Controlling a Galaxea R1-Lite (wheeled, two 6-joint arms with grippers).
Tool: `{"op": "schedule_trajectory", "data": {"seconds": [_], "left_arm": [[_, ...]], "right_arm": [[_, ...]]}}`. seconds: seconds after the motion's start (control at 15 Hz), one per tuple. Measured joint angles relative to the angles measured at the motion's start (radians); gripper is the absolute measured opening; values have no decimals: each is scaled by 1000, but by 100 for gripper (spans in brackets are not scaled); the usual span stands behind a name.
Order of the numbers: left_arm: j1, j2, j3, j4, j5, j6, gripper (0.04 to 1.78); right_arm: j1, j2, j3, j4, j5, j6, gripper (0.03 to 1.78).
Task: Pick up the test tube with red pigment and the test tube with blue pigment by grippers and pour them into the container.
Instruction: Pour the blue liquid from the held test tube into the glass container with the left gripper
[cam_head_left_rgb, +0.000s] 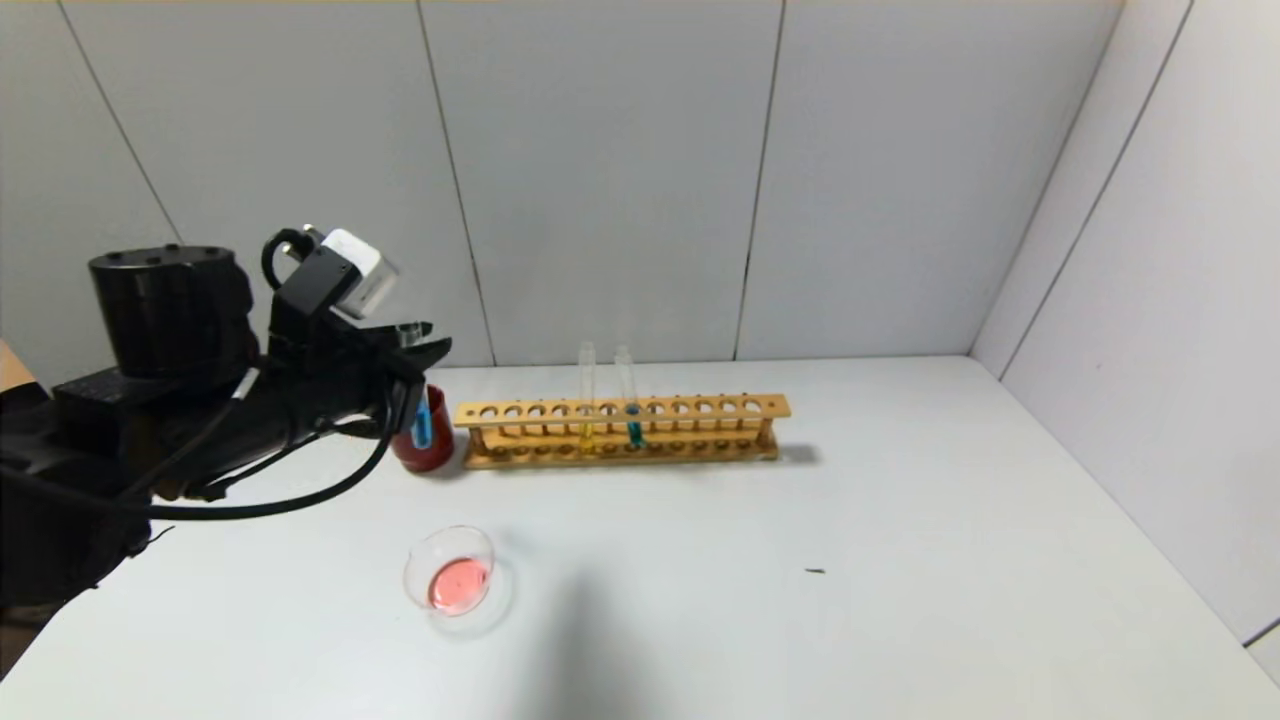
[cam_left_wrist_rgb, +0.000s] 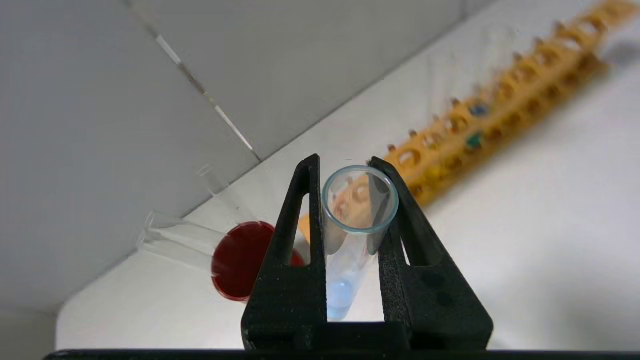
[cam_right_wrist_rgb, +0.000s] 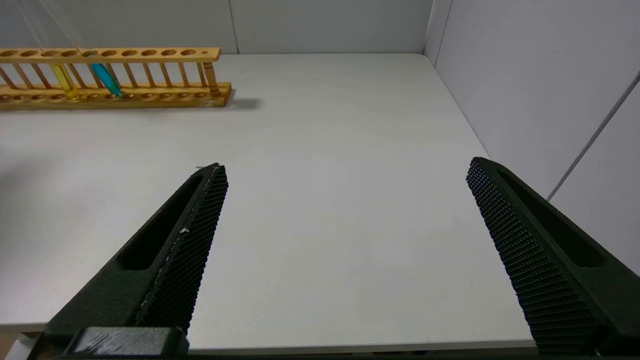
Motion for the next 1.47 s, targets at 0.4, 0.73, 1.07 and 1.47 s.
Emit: {"op": "schedule_trajectory", "data": {"seconds": [0.4, 0.73, 1.07, 1.47], "left_arm": [[177, -43, 87, 2, -360, 396, 34], [168, -23, 116, -4, -370, 599, 34], [166, -5, 227, -74, -414, 670, 34], [204, 173, 345, -528, -493, 693, 34]], "right_arm": [[0, 0, 0, 0, 0, -1, 175], [0, 0, 0, 0, 0, 0, 175], [0, 0, 0, 0, 0, 0, 175], [0, 0, 0, 0, 0, 0, 175]]}}
